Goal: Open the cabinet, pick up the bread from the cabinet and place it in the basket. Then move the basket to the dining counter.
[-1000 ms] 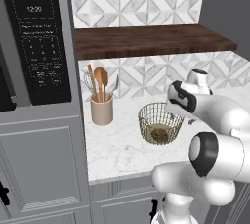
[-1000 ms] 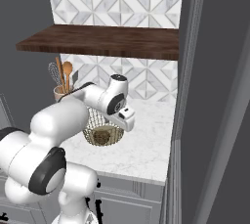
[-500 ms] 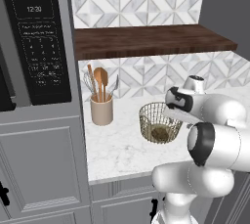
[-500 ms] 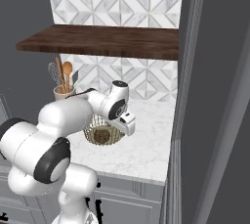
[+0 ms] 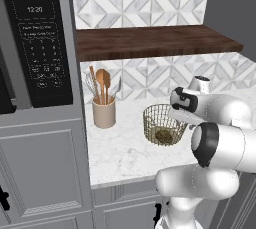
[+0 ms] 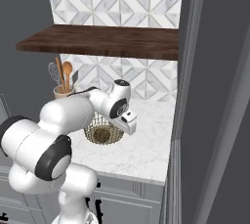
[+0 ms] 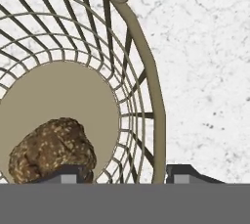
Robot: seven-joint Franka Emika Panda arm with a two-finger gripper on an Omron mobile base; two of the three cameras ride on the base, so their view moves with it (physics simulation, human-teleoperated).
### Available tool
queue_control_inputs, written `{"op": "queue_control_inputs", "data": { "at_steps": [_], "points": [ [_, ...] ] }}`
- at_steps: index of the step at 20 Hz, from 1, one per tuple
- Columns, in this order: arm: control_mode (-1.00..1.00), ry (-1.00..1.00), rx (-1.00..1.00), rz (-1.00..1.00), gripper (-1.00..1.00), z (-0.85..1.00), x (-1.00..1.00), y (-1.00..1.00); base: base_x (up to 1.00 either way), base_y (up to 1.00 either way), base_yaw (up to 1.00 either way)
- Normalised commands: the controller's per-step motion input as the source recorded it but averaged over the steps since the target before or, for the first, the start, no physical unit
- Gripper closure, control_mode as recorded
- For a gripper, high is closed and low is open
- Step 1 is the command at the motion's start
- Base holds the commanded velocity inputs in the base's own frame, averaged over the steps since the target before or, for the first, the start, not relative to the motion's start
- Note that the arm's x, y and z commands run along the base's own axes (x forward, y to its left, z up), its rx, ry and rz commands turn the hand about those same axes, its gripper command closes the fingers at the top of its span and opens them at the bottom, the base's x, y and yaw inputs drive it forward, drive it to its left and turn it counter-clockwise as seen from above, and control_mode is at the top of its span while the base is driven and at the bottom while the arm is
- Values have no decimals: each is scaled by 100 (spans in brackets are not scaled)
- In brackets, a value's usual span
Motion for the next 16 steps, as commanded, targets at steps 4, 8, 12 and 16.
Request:
{"op": "queue_control_inputs", "data": {
  "at_steps": [4,8,12,16],
  "points": [
    [-100,1,1,0,100,-6,-1,7,0,0,0],
    [-100,0,0,-6,100,6,-20,20,0,0,0],
    [-100,-3,1,-20,100,40,-42,2,0,0,0],
    [-100,-11,1,-21,100,62,-47,0,0,0,0]
  ]
}}
